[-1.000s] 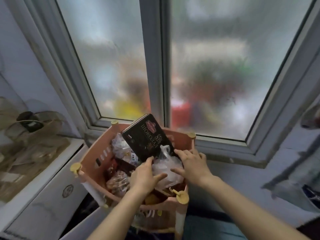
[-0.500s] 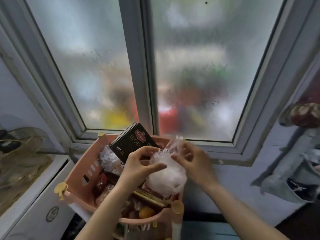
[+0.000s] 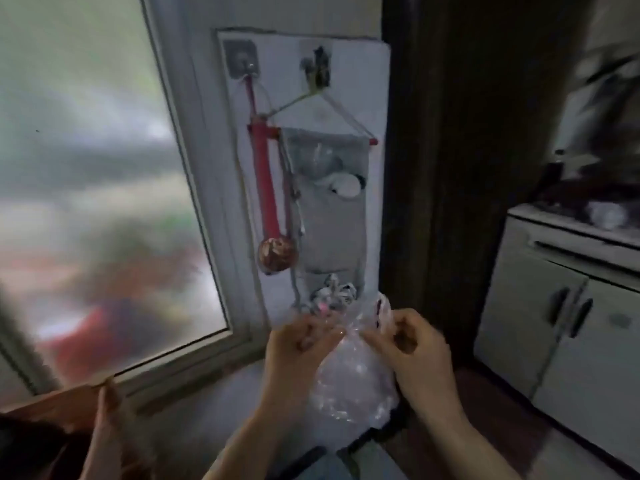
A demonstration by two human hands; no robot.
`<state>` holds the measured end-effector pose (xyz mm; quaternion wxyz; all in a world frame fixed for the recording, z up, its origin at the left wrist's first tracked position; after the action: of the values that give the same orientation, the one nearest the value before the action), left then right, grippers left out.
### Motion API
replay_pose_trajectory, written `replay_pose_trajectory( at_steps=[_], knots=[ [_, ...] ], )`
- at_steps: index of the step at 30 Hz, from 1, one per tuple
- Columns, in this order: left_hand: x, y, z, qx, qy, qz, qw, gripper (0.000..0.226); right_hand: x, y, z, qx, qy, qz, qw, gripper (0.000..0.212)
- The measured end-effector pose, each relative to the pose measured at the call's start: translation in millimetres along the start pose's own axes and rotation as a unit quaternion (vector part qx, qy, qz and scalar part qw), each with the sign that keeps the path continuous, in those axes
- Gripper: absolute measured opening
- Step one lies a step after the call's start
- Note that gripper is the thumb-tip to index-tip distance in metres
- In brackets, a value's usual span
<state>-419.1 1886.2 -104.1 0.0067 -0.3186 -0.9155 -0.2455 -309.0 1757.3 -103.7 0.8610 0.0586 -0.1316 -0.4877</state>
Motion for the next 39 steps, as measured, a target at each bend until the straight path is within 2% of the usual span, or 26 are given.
replay_pose_trajectory(
  at_steps=[3, 6, 9, 11, 15, 19, 22, 26, 28, 30, 31, 32, 35, 37, 39],
  knots=[
    [-118, -18, -25, -0.004, -0.047, 0.072, 0.996, 0.020, 117, -15, -20, -0.027, 0.034, -0.070, 0.997, 0.019],
    [-226, -52, -50, 0.013, -0.087, 0.119, 0.989, 0.007, 225, -36, -43, -0.065, 0.036, -0.096, 0.993, 0.040],
    [-321, -91, -76, 0.046, -0.151, 0.144, 0.977, 0.010, 325, -63, -71, -0.129, 0.021, -0.118, 0.984, 0.057],
    [-375, -113, -95, 0.062, -0.178, 0.151, 0.970, 0.012, 383, -85, -81, -0.141, 0.003, -0.151, 0.978, 0.048],
    [-469, -154, -135, 0.046, -0.194, 0.202, 0.959, 0.019, 491, -130, -88, -0.097, 0.006, -0.259, 0.961, 0.015],
    [-559, -182, -174, 0.006, -0.196, 0.270, 0.943, 0.027, 591, -175, -91, -0.081, 0.036, -0.400, 0.912, 0.011],
    [-624, -197, -194, -0.026, -0.197, 0.323, 0.925, 0.028, 646, -206, -97, -0.086, 0.062, -0.465, 0.879, 0.010],
    [-720, -232, -211, -0.007, -0.205, 0.422, 0.883, 0.017, 719, -237, -113, -0.102, 0.032, -0.542, 0.833, 0.010],
    [-762, -243, -221, 0.003, -0.226, 0.426, 0.876, 0.010, 757, -247, -123, -0.116, 0.008, -0.568, 0.815, 0.010],
    [-799, -245, -241, -0.074, -0.255, 0.405, 0.875, 0.019, 797, -249, -134, -0.130, -0.011, -0.580, 0.804, 0.012],
    [-818, -247, -257, -0.143, -0.271, 0.417, 0.856, 0.026, 816, -245, -138, -0.139, -0.025, -0.581, 0.802, 0.014],
    [-837, -252, -275, -0.219, -0.279, 0.459, 0.814, 0.032, 835, -239, -142, -0.146, -0.039, -0.579, 0.801, 0.015],
    [-906, -286, -315, -0.401, -0.177, 0.628, 0.643, 0.054, 889, -219, -147, -0.163, -0.079, -0.572, 0.800, 0.018],
    [-957, -306, -323, -0.435, -0.105, 0.680, 0.582, 0.063, 924, -212, -147, -0.165, -0.107, -0.582, 0.789, 0.014],
    [-1006, -321, -333, -0.396, -0.101, 0.717, 0.564, 0.046, 959, -216, -145, -0.152, -0.127, -0.618, 0.761, 0.012]
  ],
)
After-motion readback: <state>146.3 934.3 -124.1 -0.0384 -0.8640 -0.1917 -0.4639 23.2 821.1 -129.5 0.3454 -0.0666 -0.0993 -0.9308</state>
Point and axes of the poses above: each hand's wrist, its own y-axis towards the middle knuckle, its own x-axis out of the back of the hand, z = x × y, the point moved 3 cm from there along y, towards the middle knuckle, and after that the axes turned 8 degrees about -x, right-handed, at the moved point
